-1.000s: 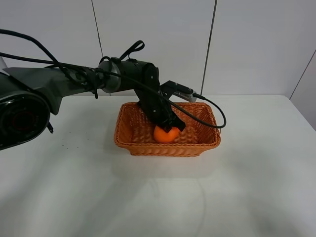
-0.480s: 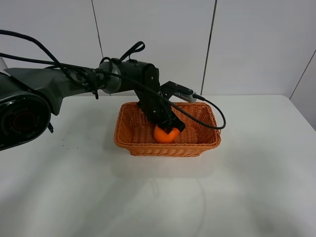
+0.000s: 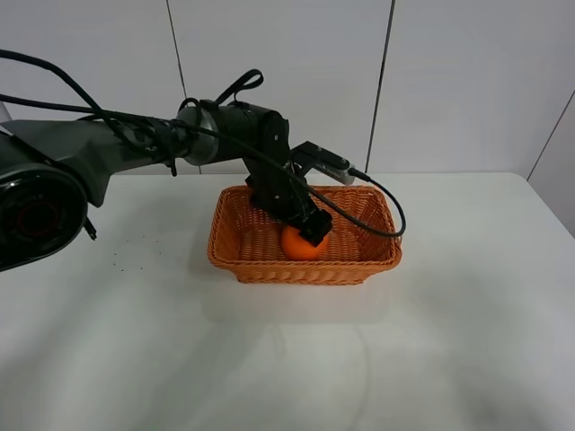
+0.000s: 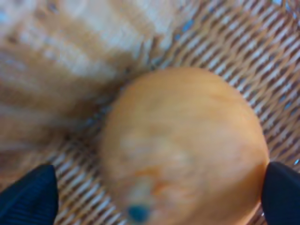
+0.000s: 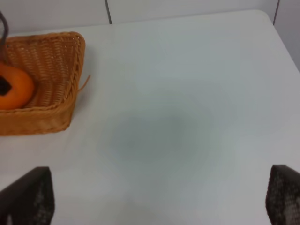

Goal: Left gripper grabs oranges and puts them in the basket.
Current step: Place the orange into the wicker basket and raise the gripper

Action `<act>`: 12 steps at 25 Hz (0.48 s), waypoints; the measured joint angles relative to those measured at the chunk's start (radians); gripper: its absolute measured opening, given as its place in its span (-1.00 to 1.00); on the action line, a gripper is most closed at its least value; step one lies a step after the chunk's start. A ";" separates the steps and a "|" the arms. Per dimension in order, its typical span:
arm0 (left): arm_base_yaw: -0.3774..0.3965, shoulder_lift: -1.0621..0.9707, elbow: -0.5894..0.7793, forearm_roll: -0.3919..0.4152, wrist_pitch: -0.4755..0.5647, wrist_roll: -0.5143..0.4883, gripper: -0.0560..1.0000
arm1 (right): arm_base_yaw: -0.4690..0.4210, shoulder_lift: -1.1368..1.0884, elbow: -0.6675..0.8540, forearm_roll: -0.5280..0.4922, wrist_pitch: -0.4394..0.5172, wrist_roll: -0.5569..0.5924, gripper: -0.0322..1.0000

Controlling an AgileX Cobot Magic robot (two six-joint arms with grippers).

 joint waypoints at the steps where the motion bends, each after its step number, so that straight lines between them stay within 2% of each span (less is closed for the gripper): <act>1: 0.000 -0.003 -0.019 0.005 0.014 -0.008 0.95 | 0.000 0.000 0.000 0.000 0.000 0.000 0.41; 8: 0.005 -0.008 -0.170 0.085 0.156 -0.075 0.95 | 0.000 0.000 0.000 0.000 0.000 0.000 0.41; 12: 0.036 -0.030 -0.192 0.100 0.193 -0.089 0.95 | 0.000 0.000 0.000 0.000 0.000 0.000 0.41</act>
